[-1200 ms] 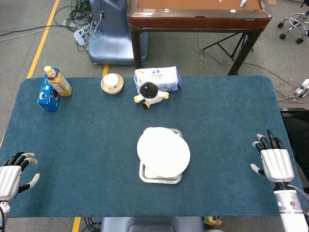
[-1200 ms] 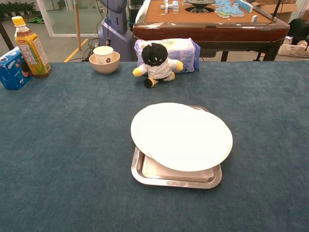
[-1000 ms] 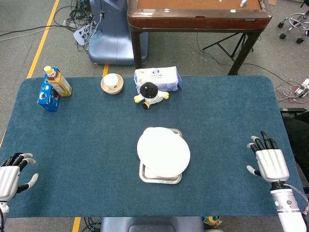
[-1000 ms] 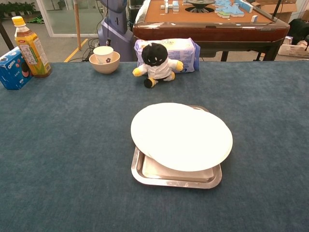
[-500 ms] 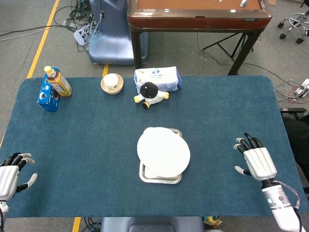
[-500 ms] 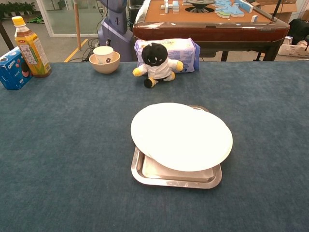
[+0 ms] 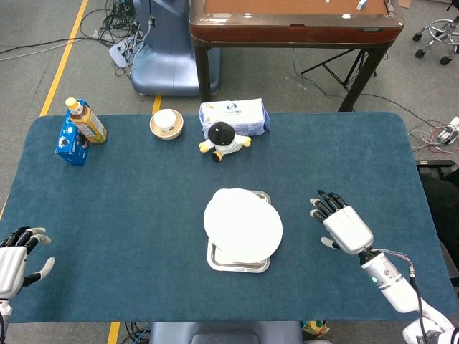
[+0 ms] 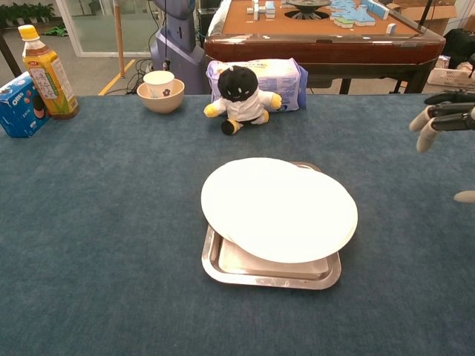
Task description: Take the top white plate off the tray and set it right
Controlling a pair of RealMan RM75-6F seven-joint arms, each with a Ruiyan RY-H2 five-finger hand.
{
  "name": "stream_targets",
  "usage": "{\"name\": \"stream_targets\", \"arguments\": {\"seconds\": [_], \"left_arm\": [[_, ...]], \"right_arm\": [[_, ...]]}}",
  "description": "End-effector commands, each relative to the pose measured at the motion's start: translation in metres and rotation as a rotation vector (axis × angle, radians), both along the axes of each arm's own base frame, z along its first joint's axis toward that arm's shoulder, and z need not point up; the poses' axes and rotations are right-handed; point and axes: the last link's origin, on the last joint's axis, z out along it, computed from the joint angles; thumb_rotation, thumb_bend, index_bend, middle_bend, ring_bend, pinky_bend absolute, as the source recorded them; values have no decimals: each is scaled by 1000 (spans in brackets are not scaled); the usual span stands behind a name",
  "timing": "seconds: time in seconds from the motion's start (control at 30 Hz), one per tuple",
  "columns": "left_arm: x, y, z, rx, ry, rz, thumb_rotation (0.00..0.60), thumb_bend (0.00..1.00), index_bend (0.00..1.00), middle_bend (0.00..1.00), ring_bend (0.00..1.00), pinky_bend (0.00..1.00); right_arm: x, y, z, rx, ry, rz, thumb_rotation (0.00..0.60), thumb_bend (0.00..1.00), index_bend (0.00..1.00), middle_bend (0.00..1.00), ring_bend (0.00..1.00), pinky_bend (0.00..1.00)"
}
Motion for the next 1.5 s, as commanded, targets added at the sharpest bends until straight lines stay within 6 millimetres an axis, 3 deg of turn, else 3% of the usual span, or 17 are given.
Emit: {"name": "stream_targets", "arguments": {"seconds": [0.03,0.6,1.5], "left_arm": [[0,0,1,2,0,2,600,274,419,301,187,319],[1,-3,4,14,0,7,600,274,419,301,187,319],[1,-5,7,19,-11,4,600,274,419,301,187,319]], "right_arm": [[5,-5,-11,28,8,43,600,0,360,226,100,180],[31,-23,-61,102,43,175,600,0,328,219,101,180],[40,-28,-96,120,101,273,600,0,320,215,100,180]]}}
